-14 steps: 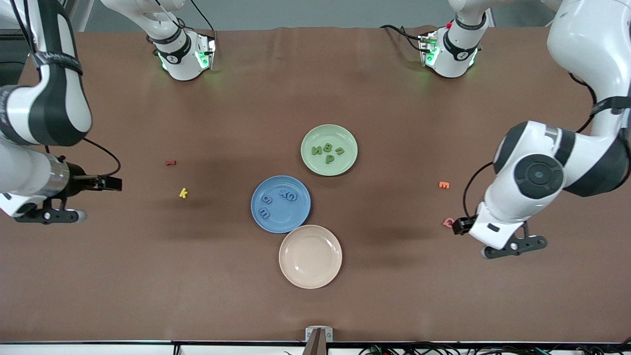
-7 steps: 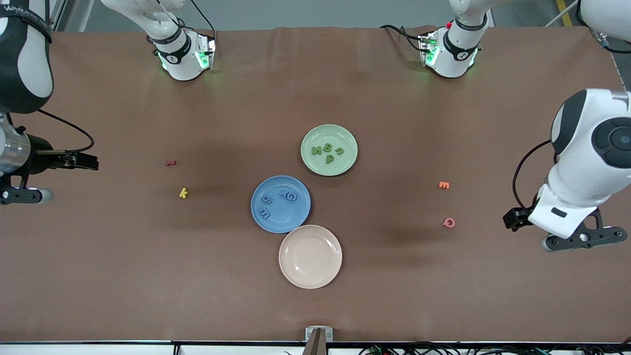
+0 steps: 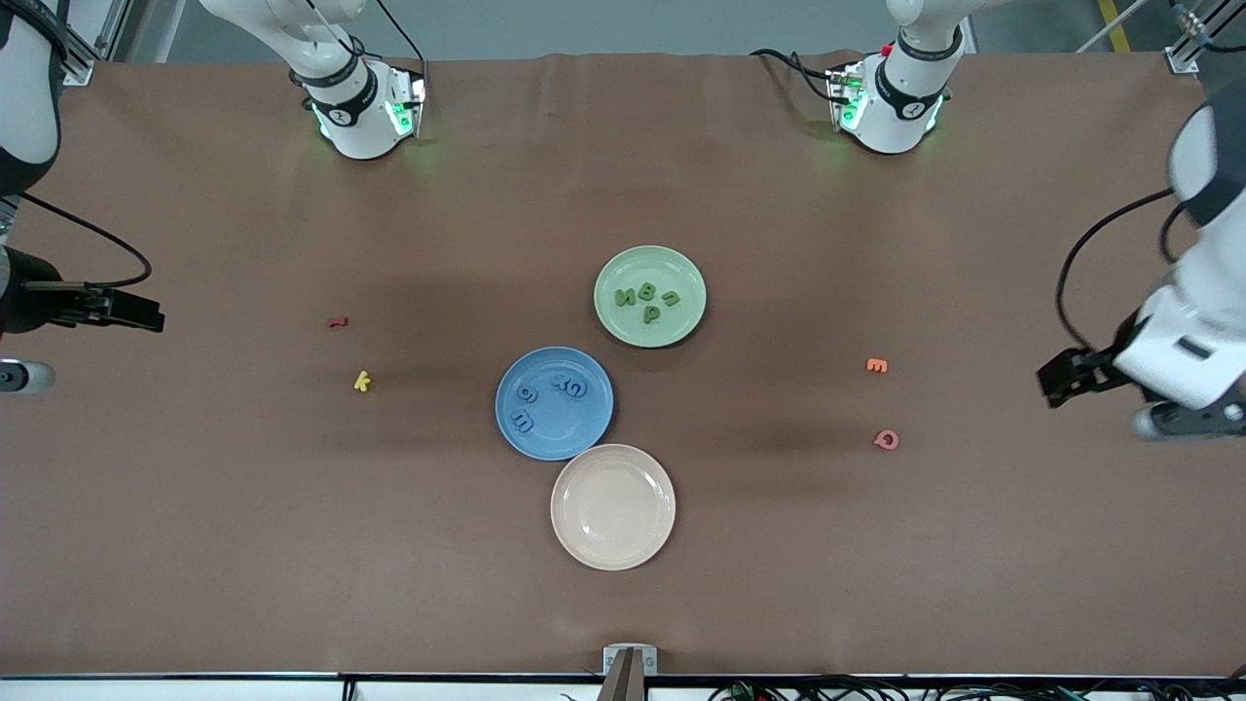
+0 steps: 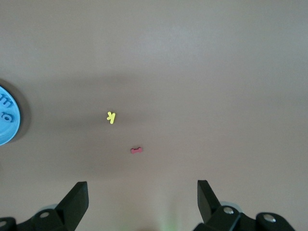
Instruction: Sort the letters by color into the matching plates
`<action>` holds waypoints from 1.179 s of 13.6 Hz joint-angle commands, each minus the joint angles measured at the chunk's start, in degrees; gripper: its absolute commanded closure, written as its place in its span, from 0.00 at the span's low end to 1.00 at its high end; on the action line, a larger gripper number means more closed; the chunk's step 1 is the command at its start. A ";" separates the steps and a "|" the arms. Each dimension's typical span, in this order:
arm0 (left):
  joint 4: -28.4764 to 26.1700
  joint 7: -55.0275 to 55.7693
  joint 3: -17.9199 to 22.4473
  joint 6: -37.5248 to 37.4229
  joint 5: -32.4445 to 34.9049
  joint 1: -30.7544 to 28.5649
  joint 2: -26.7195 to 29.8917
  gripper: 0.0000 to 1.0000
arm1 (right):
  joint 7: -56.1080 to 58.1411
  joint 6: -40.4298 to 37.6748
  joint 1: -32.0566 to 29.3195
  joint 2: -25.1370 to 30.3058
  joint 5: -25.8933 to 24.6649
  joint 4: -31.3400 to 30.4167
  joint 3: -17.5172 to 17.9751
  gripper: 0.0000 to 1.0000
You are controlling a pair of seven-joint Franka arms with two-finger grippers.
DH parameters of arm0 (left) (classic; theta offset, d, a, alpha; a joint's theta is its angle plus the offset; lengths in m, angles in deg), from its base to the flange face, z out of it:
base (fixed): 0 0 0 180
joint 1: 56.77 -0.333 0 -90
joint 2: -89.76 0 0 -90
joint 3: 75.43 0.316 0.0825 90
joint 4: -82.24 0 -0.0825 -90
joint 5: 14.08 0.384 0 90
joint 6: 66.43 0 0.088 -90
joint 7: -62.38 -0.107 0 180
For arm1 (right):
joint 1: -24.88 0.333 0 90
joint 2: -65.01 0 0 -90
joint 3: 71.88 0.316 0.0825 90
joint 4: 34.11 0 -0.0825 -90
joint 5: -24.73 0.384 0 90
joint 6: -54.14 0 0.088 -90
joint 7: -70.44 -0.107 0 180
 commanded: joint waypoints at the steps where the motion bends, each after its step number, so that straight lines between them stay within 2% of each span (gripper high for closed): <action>1: -1.93 -3.57 10.14 -5.41 -6.72 6.18 5.59 0.00 | -0.38 -0.61 -1.49 -0.86 0.02 1.82 1.20 0.00; 3: -3.76 -4.63 12.88 -9.21 -8.66 8.12 9.09 0.00 | -0.73 -1.13 -1.67 -0.43 2.30 1.65 1.11 0.00; 7: -13.16 -4.63 19.73 -9.13 -13.23 12.78 18.06 0.00 | -0.56 -2.28 -1.84 3.34 3.81 -3.43 1.37 0.00; 9: -15.28 -4.55 19.84 -9.22 -13.24 13.23 20.35 0.00 | -0.47 -2.19 -1.84 6.67 3.81 -6.60 1.28 0.00; 13: -15.38 -4.02 19.05 -11.06 -13.24 13.05 21.77 0.00 | -0.38 0.52 -1.58 13.44 3.72 -13.46 1.28 0.00; 16: -15.38 -4.46 17.03 -11.59 -12.63 12.88 22.12 0.00 | -0.30 3.60 0.44 17.58 3.63 -17.76 0.32 0.00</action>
